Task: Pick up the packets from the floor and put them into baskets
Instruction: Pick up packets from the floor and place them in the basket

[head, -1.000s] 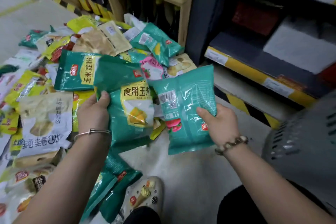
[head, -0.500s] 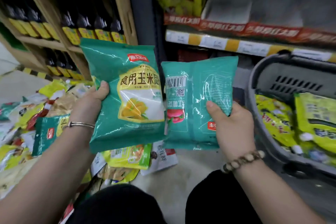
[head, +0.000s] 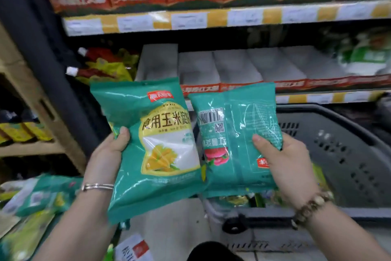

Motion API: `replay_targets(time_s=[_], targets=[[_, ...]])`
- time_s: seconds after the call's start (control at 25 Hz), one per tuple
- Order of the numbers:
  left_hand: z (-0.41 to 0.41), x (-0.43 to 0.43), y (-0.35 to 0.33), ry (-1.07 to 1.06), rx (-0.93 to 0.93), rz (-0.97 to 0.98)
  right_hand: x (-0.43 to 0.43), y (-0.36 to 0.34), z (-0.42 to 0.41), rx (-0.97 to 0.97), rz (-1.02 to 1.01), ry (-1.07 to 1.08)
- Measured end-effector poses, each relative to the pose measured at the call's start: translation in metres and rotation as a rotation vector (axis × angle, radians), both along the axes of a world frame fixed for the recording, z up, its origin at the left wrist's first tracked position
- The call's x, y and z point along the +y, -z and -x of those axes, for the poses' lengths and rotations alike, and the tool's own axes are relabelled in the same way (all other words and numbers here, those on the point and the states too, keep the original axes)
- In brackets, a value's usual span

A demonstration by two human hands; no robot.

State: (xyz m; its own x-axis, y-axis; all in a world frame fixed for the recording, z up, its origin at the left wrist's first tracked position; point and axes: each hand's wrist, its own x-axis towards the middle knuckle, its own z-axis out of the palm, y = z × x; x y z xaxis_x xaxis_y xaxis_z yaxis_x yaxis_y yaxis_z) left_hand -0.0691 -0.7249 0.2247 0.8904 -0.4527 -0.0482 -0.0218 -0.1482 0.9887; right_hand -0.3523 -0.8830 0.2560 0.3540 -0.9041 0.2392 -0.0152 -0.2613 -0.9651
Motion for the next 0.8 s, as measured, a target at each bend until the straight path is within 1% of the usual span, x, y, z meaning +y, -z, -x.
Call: replay_targets(time_s=[0.08,0.24,0.36,0.44,0.52,0.64,0.72,0.8], targets=[[0.024,-0.031,-0.010,0.068,-0.007,0.017,-0.025,-0.002,0.021,0.012,-0.007,0.046],[0.073,-0.083,-0.025,0.179,0.069,0.069,-0.069,-0.010,0.062,0.084,0.062,0.162],[0.098,-0.110,-0.037,0.196,0.123,0.075,-0.105,-0.014,0.082,0.186,0.112,0.169],[0.107,-0.122,-0.044,0.233,0.139,0.089,-0.134,-0.006,0.085,0.255,0.109,0.161],[0.108,-0.128,-0.039,0.235,0.148,0.078,-0.167,0.009,0.082,0.322,0.051,0.159],[0.105,-0.131,-0.027,0.166,0.216,0.000,-0.210,0.040,0.081,0.334,-0.168,0.153],[0.102,-0.136,-0.019,0.160,0.212,-0.074,-0.229,0.063,0.085,0.373,-0.313,0.169],[0.100,-0.149,-0.009,0.153,0.196,-0.110,-0.240,0.081,0.089,0.402,-0.375,0.210]])
